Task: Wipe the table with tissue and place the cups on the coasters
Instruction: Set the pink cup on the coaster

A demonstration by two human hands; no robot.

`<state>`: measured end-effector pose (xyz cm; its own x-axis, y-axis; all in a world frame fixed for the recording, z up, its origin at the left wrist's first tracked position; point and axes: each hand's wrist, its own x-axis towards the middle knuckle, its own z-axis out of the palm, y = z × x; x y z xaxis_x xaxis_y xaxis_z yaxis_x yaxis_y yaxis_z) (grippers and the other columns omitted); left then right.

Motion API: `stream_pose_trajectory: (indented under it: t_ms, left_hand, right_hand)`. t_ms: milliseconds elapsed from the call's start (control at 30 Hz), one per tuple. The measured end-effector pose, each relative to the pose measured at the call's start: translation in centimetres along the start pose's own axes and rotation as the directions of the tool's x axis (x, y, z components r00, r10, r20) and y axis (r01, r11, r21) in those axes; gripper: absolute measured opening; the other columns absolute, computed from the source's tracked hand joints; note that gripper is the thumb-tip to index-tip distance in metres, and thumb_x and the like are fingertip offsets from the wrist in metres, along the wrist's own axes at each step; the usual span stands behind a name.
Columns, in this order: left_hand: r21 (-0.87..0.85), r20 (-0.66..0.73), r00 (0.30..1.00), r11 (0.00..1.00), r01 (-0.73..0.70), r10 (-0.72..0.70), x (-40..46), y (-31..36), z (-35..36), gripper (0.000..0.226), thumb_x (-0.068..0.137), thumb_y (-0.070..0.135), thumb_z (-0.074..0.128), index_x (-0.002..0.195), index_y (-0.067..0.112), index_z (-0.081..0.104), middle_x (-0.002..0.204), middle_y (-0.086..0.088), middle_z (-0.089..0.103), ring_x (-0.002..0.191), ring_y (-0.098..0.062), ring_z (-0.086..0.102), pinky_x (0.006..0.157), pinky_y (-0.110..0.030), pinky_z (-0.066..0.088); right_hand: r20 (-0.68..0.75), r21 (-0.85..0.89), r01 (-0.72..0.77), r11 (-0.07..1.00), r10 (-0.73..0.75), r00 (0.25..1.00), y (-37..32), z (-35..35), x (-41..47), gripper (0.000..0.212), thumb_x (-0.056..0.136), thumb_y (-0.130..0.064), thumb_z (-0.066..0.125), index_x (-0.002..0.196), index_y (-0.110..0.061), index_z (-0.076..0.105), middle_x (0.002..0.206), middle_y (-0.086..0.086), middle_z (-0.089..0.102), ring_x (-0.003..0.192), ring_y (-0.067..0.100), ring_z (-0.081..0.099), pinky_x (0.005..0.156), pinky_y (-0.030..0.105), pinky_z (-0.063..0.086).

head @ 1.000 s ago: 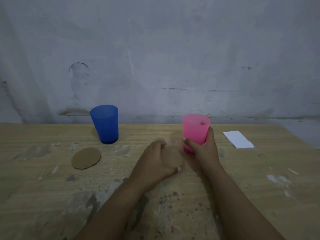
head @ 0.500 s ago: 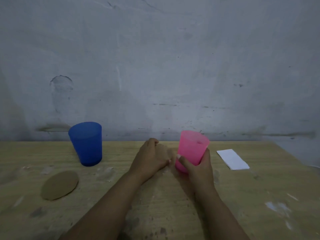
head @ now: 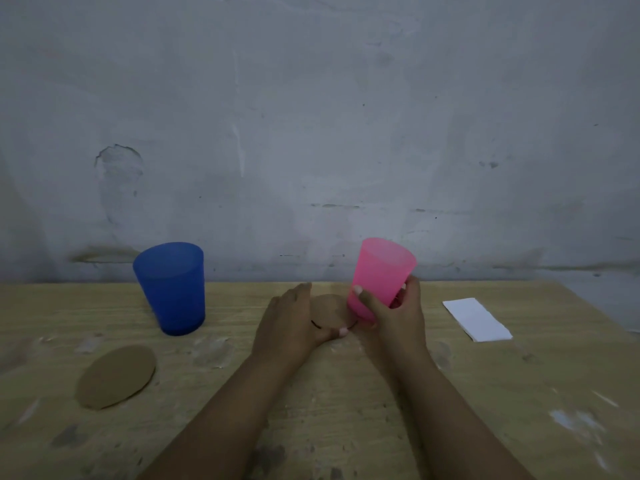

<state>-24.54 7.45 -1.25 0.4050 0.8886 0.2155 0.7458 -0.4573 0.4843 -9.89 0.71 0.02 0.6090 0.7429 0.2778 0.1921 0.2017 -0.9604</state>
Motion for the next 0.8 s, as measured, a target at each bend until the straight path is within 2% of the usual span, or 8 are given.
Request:
stream_pose_trajectory:
  t_ms: [67,133,300,433,567,667,800]
  left_hand:
    - [0.011,-0.013,1.0,1.0,-0.017,0.017,-0.2,-0.3,-0.3,0.076,0.06,0.069,0.068,0.112,0.015,0.054,0.117,-0.003,0.058,0.109,-0.023,0.053,0.079,-0.031,0.037]
    - [-0.025,-0.011,1.0,0.999,-0.024,0.023,-0.4,-0.4,-0.5,0.066,0.062,0.067,0.068,0.104,0.017,0.057,0.107,0.0,0.058,0.102,-0.02,0.054,0.075,-0.03,0.039]
    - [-0.025,-0.056,0.996,0.997,-0.066,0.065,-0.6,-0.3,-0.3,0.062,0.071,0.064,0.063,0.113,0.019,0.06,0.115,0.001,0.058,0.109,-0.018,0.052,0.089,-0.031,0.042]
    - [0.018,-0.052,0.99,0.992,-0.129,0.129,-0.5,-0.3,-0.3,0.058,0.078,0.062,0.058,0.123,0.025,0.058,0.134,-0.004,0.054,0.125,-0.019,0.044,0.101,-0.031,0.033]
    - [0.029,-0.068,0.987,0.989,-0.146,0.148,-0.3,-0.3,-0.1,0.054,0.079,0.063,0.055,0.12,0.028,0.057,0.126,0.002,0.056,0.12,-0.016,0.045,0.099,-0.03,0.036]
    - [0.024,-0.07,0.985,0.988,-0.156,0.157,-0.2,-0.4,-0.1,0.05,0.078,0.063,0.054,0.116,0.03,0.057,0.118,0.006,0.057,0.114,-0.014,0.047,0.095,-0.031,0.039]
    - [0.01,-0.086,0.982,0.986,-0.166,0.166,-0.3,-0.6,0.1,0.049,0.078,0.062,0.055,0.118,0.032,0.056,0.116,0.008,0.058,0.113,-0.013,0.048,0.094,-0.031,0.039]
  right_hand:
    - [0.047,0.021,0.005,1.0,-0.006,0.999,0.1,0.3,0.6,0.06,0.064,-0.033,0.082,0.113,-0.031,0.048,0.107,-0.01,0.064,0.092,0.001,0.063,0.07,0.022,0.052]
    - [0.092,0.03,0.006,1.0,-0.009,0.996,0.2,0.6,1.1,0.059,0.065,-0.03,0.082,0.115,-0.031,0.051,0.108,-0.008,0.065,0.096,0.006,0.064,0.073,0.025,0.054]
    - [0.146,0.031,0.0,1.0,-0.005,0.989,0.7,1.4,1.7,0.061,0.061,-0.029,0.085,0.111,-0.028,0.05,0.111,-0.003,0.065,0.099,0.01,0.064,0.08,0.031,0.055]
    - [0.187,-0.002,0.013,1.0,-0.012,0.982,1.0,1.6,1.8,0.055,0.062,-0.024,0.085,0.104,-0.032,0.051,0.11,-0.002,0.065,0.098,0.01,0.065,0.079,0.027,0.054]
    - [0.21,0.009,0.026,1.0,-0.027,0.977,0.9,1.5,1.7,0.056,0.065,-0.014,0.083,0.111,-0.018,0.053,0.106,0.003,0.067,0.093,0.009,0.067,0.071,0.021,0.054]
    - [0.253,-0.014,0.024,1.0,-0.02,0.967,0.9,1.5,1.5,0.054,0.067,-0.013,0.081,0.112,-0.021,0.054,0.105,0.0,0.068,0.09,0.003,0.067,0.069,0.017,0.053]
    - [0.29,-0.061,0.024,0.998,-0.005,0.957,0.9,1.5,1.3,0.051,0.069,-0.015,0.08,0.111,-0.023,0.052,0.105,-0.005,0.065,0.087,-0.008,0.064,0.066,0.009,0.049]
